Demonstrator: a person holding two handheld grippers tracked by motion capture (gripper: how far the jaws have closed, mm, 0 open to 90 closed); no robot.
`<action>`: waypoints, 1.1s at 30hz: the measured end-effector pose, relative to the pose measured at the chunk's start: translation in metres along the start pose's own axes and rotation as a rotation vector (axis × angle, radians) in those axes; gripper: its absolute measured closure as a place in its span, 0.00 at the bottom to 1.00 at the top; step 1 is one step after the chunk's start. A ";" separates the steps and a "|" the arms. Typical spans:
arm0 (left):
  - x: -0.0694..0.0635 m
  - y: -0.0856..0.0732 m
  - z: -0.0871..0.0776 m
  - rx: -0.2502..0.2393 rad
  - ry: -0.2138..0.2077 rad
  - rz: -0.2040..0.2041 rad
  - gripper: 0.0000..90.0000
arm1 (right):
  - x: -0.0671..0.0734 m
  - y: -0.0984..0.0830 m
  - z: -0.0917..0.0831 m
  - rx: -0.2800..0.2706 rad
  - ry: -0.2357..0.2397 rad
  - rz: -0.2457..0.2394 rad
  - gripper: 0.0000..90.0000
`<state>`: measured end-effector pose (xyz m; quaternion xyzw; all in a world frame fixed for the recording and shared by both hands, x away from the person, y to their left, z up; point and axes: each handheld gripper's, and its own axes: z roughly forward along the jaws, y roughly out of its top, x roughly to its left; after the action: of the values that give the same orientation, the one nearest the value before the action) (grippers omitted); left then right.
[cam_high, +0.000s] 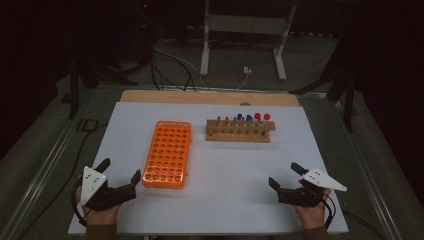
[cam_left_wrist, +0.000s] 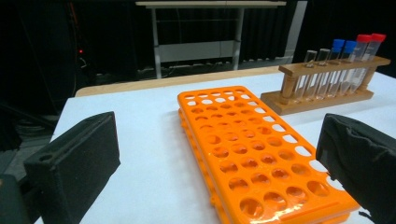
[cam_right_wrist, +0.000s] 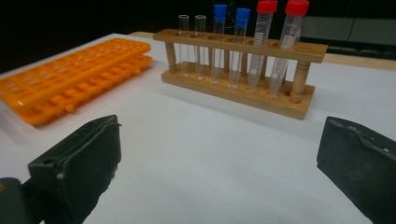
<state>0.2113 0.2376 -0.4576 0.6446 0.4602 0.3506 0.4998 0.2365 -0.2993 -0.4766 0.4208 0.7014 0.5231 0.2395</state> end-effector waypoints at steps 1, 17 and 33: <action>0.000 0.000 0.000 0.004 0.003 0.002 0.00 | 0.000 0.000 0.000 -0.002 0.001 0.003 0.00; -0.002 -0.001 0.002 0.013 0.012 0.008 0.00 | -0.001 0.006 -0.005 -0.022 0.008 0.038 0.00; -0.002 -0.006 0.008 0.035 0.007 -0.010 0.00 | -0.009 0.055 0.000 0.008 -0.020 0.037 0.00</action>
<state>0.2168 0.2336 -0.4651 0.6497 0.4714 0.3423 0.4884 0.2604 -0.3014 -0.4259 0.4397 0.6932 0.5204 0.2350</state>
